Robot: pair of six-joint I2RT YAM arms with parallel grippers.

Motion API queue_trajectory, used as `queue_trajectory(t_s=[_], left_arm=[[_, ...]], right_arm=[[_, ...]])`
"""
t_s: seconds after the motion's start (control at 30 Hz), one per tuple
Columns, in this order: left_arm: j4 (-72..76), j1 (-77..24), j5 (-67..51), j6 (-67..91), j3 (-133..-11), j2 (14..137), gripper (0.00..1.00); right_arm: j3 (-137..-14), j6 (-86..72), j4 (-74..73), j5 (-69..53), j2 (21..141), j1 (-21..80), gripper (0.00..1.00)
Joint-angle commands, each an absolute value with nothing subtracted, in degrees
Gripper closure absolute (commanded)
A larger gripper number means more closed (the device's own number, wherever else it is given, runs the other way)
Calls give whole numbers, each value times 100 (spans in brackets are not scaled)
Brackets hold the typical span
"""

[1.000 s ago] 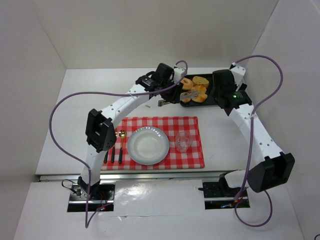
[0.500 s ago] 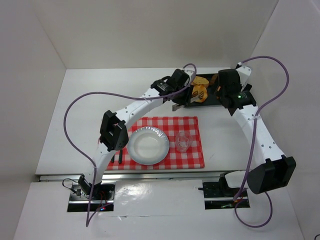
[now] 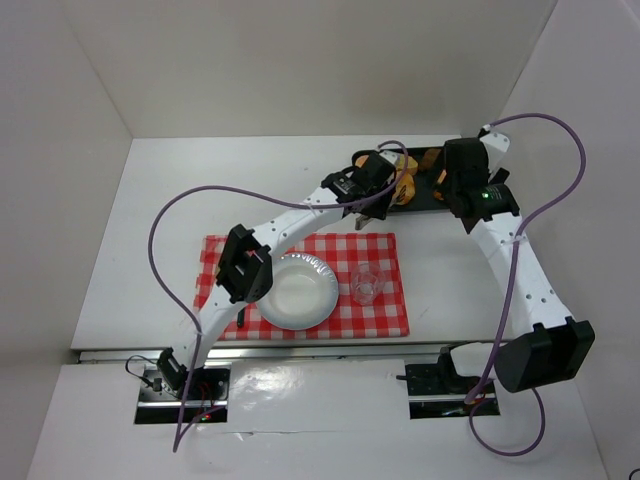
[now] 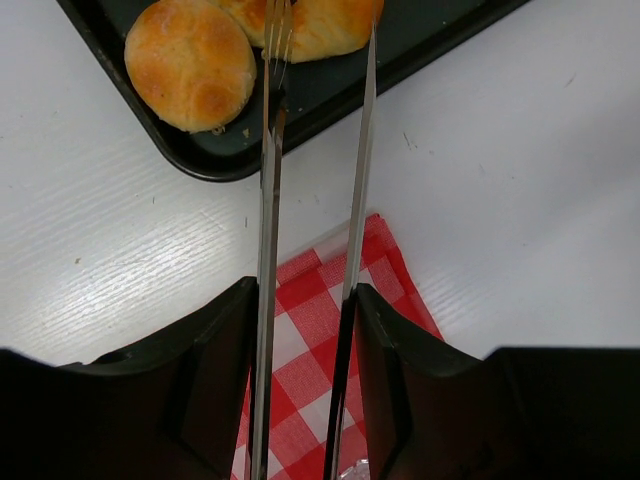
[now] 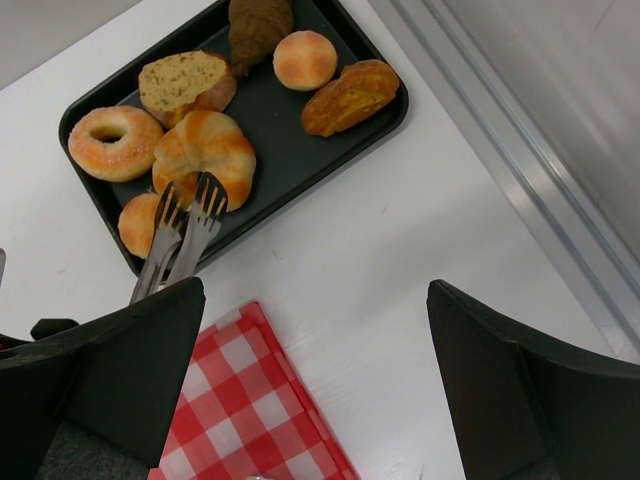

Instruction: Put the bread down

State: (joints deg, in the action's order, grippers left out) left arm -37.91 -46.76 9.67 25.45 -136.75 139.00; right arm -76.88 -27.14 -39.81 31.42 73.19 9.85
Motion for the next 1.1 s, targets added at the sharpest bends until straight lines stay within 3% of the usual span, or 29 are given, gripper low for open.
queue_trajectory(t_s=[0.0, 1.07], left_arm=[[-3402, -4781, 1213, 2374, -13975, 13974, 46], [-2839, -5133, 2091, 1784, -13931, 14150, 42]], right_arm=[[-7699, -2646, -3964, 3050, 7146, 940, 1], [-7436, -2487, -3806, 2681, 7146, 677, 1]])
